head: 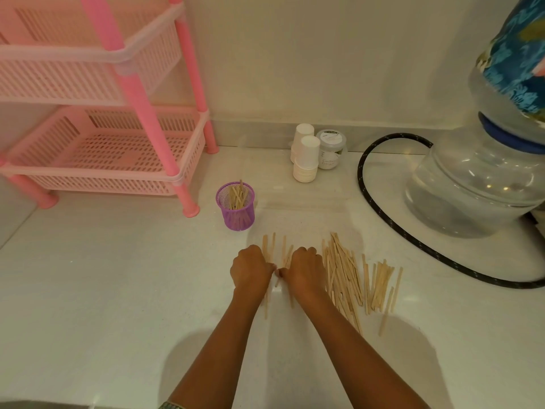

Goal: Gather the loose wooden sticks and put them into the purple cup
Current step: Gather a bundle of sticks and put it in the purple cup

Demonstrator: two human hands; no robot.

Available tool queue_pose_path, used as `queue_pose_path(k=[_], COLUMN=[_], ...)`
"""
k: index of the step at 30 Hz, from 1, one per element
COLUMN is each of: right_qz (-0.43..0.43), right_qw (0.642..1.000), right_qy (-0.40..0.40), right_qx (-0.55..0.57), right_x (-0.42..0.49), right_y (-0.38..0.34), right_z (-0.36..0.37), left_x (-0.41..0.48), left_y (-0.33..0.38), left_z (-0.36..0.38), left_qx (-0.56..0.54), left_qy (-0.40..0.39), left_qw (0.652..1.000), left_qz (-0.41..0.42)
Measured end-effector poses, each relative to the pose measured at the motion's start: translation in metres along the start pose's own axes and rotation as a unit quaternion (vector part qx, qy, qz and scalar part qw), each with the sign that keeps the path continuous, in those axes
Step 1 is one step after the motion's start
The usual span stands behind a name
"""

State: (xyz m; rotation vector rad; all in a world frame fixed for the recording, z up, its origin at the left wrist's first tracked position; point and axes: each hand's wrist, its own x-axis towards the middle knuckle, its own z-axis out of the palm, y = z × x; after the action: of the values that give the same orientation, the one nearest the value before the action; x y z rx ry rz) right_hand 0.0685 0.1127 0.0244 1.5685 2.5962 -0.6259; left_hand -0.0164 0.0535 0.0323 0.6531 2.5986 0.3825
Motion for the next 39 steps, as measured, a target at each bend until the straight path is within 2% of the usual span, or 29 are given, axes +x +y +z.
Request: queue_pose_path(k=[10, 29, 39], right_qz=[-0.002, 0.000, -0.001], right_qw=[0.999, 0.996, 0.987], right_qy=[-0.028, -0.065, -0.103], right_qx=[0.034, 0.058, 0.124], right_x=[0.000, 0.005, 0.007], right_y=[-0.020, -0.015, -0.002], right_z=[0.004, -0.004, -0.011], left_x=[-0.001, 0.001, 0.003], left_y=[0.007, -0.011, -0.019], left_z=[0.000, 0.006, 0.009], left_qx=[-0.049, -0.192, -0.232], left_qy=[-0.005, -0.007, -0.025], left_qw=[0.999, 0.981, 0.972], left_qz=[-0.001, -0.013, -0.018])
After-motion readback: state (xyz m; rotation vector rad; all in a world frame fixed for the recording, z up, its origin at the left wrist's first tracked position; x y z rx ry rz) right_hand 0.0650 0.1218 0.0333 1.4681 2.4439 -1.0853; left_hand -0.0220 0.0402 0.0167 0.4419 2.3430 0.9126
